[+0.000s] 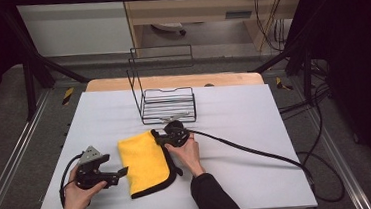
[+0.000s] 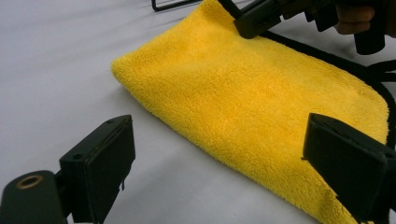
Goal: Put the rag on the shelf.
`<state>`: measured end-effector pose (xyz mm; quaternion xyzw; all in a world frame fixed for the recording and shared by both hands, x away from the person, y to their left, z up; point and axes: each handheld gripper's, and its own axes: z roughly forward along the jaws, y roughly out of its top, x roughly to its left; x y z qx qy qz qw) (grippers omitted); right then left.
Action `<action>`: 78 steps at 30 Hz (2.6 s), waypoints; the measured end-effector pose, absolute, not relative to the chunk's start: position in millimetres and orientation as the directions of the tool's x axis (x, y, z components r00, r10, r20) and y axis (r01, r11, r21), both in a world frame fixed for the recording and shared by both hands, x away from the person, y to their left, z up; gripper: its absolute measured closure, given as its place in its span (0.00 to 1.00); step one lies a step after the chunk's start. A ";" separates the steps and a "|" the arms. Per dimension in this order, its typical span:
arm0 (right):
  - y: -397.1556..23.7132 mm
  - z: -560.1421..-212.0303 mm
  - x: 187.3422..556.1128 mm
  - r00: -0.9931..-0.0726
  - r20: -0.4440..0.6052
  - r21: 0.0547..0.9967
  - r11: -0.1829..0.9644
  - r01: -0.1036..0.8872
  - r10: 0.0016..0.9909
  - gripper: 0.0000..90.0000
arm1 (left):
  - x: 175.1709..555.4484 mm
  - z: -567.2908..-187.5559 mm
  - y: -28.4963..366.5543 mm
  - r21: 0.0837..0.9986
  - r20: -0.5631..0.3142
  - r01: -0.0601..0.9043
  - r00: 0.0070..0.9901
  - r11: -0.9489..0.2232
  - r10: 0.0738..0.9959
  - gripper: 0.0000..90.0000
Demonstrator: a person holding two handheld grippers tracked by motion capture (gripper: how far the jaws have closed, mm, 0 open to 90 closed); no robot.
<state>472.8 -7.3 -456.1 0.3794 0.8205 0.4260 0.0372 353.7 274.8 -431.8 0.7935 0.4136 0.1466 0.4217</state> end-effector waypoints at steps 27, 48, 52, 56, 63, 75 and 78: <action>-38.3 -451.6 423.7 -0.564 0.204 0.749 0.244 0.616 0.800 0.86 | 352.8 -432.3 275.0 0.800 -0.102 0.514 0.626 -0.311 0.773 0.10; -83.9 -424.9 419.1 -0.674 0.128 0.809 0.316 0.496 0.728 0.17 | 395.0 -414.4 258.5 0.785 -0.095 0.526 0.623 -0.326 0.777 0.05; -90.8 -424.7 417.9 -0.680 0.145 0.798 0.322 0.510 0.719 0.10 | 406.2 -411.8 251.2 0.781 -0.067 0.521 0.618 -0.344 0.783 0.05; -96.8 -425.6 415.5 -0.682 0.142 0.795 0.327 0.510 0.718 0.09 | 418.4 -412.0 246.1 0.773 -0.044 0.525 0.604 -0.357 0.796 0.06; -102.7 -426.4 410.0 -0.680 0.121 0.783 0.351 0.513 0.723 0.07 | 438.1 -423.8 240.6 0.761 -0.083 0.566 0.569 -0.317 0.818 0.20; -102.2 -431.5 405.8 -0.679 0.134 0.781 0.345 0.521 0.722 0.06 | 451.3 -438.3 238.6 0.742 -0.117 0.602 0.550 -0.296 0.827 0.57; -101.2 -432.7 406.1 -0.679 0.140 0.782 0.340 0.523 0.721 0.06 | 452.9 -441.9 236.8 0.726 -0.130 0.619 0.551 -0.299 0.824 0.61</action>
